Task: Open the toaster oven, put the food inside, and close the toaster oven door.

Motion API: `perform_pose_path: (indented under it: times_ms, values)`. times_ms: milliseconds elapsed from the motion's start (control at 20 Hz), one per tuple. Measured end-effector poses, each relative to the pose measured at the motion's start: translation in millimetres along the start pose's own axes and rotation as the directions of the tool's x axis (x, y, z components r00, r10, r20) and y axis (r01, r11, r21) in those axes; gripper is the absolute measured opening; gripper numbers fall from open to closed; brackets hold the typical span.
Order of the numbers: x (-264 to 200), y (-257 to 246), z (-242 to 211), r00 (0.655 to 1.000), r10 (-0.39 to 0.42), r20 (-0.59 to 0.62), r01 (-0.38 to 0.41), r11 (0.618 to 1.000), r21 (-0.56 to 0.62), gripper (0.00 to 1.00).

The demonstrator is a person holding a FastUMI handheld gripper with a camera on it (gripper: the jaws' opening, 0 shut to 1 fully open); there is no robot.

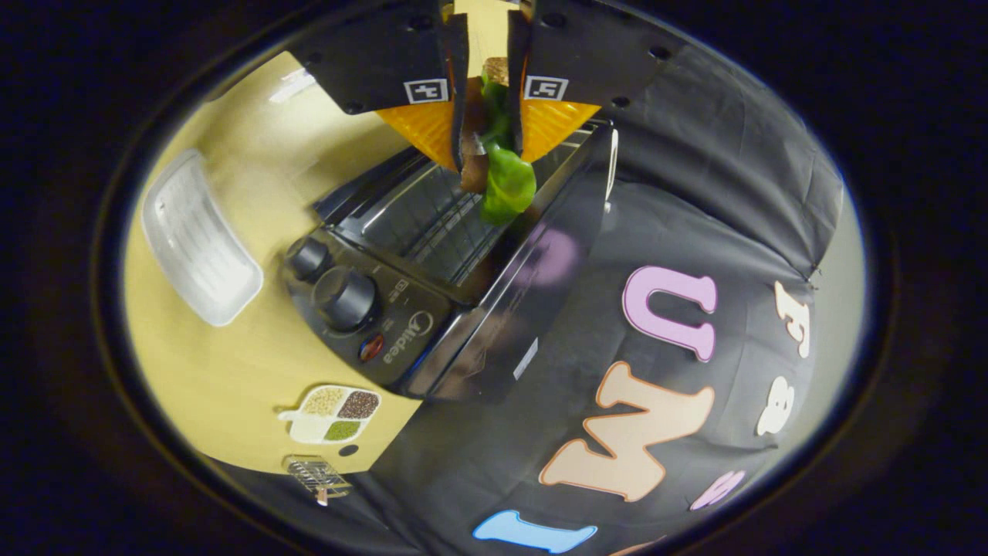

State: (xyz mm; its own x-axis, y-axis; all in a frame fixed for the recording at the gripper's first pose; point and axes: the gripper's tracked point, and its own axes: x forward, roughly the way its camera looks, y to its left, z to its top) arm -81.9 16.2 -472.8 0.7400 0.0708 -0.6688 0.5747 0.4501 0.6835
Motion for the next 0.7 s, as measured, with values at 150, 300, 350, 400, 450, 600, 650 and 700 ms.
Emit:
perform_pose_path:
  times_ms: [150, 300, 350, 400, 450, 600, 650, 700]
  values:
    - [14, 3, -4, 0.999, 0.039, 0.035, -0.042, 0.997, 0.067, 0.21]
    - [34, 0, -9, 0.998, 0.038, 0.05, -0.043, 0.995, 0.095, 0.21]
    - [40, -1, -10, 0.998, 0.036, 0.056, -0.041, 0.994, 0.098, 0.21]
    - [49, 1, -10, 0.997, 0.035, 0.066, -0.042, 0.993, 0.107, 0.21]
    - [54, -1, -7, 0.997, 0.035, 0.076, -0.044, 0.992, 0.118, 0.21]
    - [74, -1, -1, 0.994, 0.039, 0.103, -0.056, 0.984, 0.167, 0.21]
    - [80, -2, 1, 0.993, 0.04, 0.111, -0.06, 0.983, 0.176, 0.21]
    - [85, -4, 2, 0.992, 0.04, 0.117, -0.062, 0.981, 0.185, 0.21]
